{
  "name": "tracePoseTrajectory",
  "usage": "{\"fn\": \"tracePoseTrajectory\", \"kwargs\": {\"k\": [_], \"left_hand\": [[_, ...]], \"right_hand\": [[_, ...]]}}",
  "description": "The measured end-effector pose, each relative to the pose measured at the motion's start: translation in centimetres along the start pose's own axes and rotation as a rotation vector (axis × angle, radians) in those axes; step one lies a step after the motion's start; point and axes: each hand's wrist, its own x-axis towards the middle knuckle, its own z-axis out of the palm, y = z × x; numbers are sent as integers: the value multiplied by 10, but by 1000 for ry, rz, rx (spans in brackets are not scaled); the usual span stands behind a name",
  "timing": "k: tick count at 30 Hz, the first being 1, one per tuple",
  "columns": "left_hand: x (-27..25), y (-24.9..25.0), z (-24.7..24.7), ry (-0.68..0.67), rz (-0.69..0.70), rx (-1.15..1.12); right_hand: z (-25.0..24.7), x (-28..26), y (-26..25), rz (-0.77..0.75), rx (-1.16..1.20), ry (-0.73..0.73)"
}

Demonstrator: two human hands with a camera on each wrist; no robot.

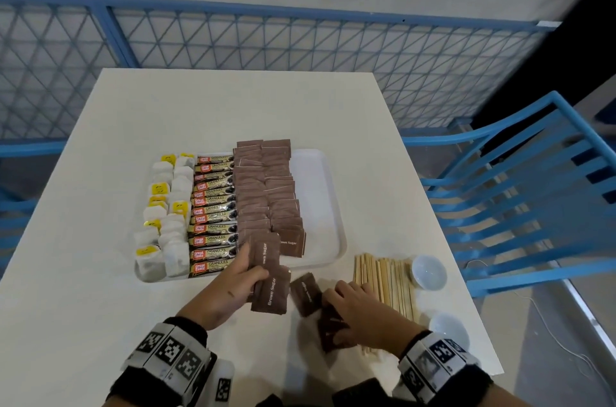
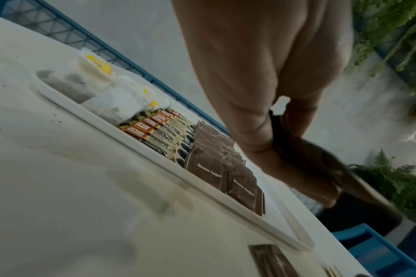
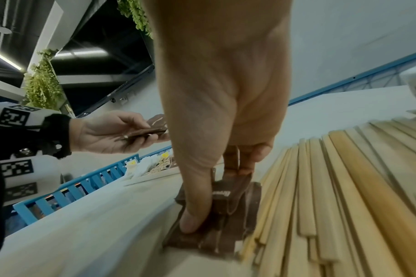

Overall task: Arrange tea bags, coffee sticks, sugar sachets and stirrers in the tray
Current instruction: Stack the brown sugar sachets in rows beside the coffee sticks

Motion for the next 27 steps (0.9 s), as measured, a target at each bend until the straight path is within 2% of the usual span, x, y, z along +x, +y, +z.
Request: {"fn": "tracePoseTrajectory", "kwargs": {"k": [8, 11, 15, 17, 23, 27], "left_hand": [[-16, -2, -19, 68, 5, -83], [-26, -7, -28, 110, 5, -121], [-37, -9, -35, 171, 32, -143], [-40, -10, -37, 207, 36, -158], [-43, -7, -41, 218, 29, -198], [-44, -3, -42, 211, 36, -187]], "right_hand": [[-9, 1, -5, -10, 248, -41], [-14, 5, -11, -46, 245, -10], [-23, 18, -16, -19, 436, 63], [-24, 29, -18, -7, 401, 87], [-11, 47, -20, -56, 31, 173], [-4, 43, -18, -81, 8, 223]]}}
